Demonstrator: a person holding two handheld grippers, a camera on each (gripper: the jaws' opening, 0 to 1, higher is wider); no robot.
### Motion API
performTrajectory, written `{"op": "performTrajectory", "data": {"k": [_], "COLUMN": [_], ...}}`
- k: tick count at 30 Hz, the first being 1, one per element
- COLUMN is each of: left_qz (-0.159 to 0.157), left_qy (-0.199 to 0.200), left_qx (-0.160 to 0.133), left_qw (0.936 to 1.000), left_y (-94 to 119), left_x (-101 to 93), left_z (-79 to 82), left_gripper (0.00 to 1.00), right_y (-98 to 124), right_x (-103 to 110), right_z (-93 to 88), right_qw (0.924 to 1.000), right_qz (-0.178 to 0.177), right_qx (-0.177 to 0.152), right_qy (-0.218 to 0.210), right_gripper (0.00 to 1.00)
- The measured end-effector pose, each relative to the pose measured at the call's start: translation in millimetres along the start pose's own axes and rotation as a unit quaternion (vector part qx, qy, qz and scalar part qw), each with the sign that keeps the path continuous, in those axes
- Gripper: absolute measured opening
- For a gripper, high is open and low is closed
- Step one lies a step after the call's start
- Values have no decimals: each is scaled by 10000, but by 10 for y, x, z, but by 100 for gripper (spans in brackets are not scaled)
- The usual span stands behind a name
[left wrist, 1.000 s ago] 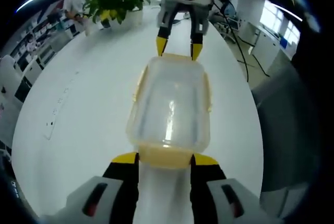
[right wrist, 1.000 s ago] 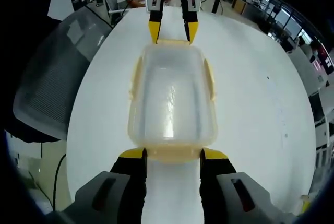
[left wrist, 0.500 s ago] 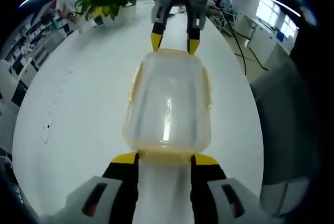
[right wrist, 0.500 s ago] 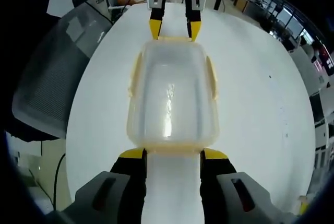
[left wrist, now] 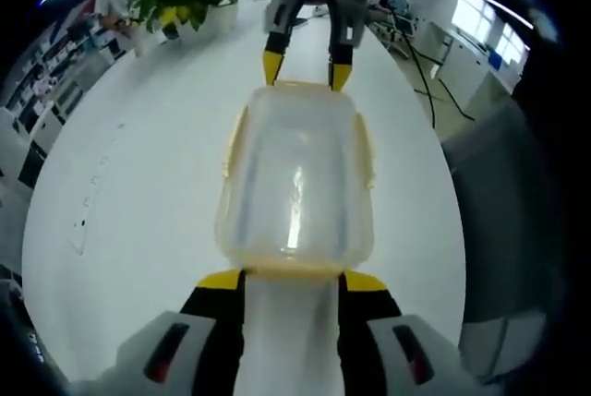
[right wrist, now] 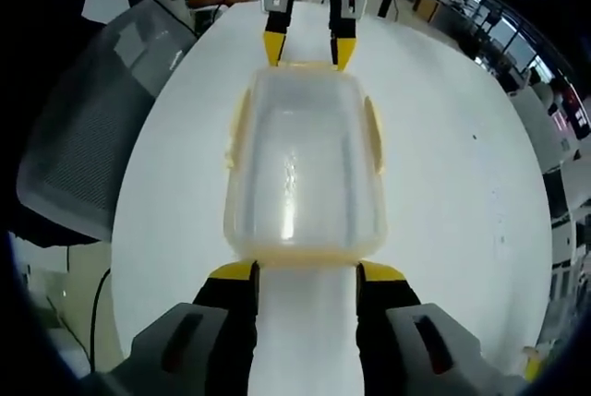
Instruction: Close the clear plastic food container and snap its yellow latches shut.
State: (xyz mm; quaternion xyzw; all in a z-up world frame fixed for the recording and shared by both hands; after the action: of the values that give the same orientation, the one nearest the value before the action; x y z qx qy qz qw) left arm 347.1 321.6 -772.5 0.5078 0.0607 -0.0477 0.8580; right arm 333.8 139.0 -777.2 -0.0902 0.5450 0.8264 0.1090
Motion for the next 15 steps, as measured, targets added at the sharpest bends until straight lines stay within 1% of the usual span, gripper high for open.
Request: {"op": "performTrajectory", "data": {"k": [1,2,4,7,15], "left_qz": [16,41,28,23,59], "left_qy": [-4,-13,-45,-37,69], "left_qx": [6,18,20,14,-69], "left_qw": [10000,10000,10000,10000,9999], "left_y": [0,0,-5,-9,13], "left_x": [3,10,8,-4,-8], "left_z": [1,0,2,5,6], "left_gripper": [36,37,37,36,35], "right_y": [-8,-8,3,6,33], "right_x": [1,-5,-13,-19,-20], "right_z": [-9,-16,-13,-6,-9], "right_qw": [10000,10000,9999,10000,9999], "right_qz": [-8,-41,-56,-50,-94], "right_qx": [17,29,21,-3,28], "right_qy": [9,73,133,48,31], "right_gripper": [44,44,39,42,40]}}
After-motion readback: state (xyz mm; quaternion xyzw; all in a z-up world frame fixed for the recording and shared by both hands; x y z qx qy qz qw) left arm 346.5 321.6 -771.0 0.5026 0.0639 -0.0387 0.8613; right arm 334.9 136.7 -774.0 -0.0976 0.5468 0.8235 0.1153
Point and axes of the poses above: the point that each gripper's makers call its tool centre point, and the gripper's own axes: y roughly backward along the fingers, x roughly to its left, z roughly out of its top, the point moved 2 cm from there along y, roughly backward along the fingers, and after that the axes turned 11 degrees about -z, right-handed, at the moved point
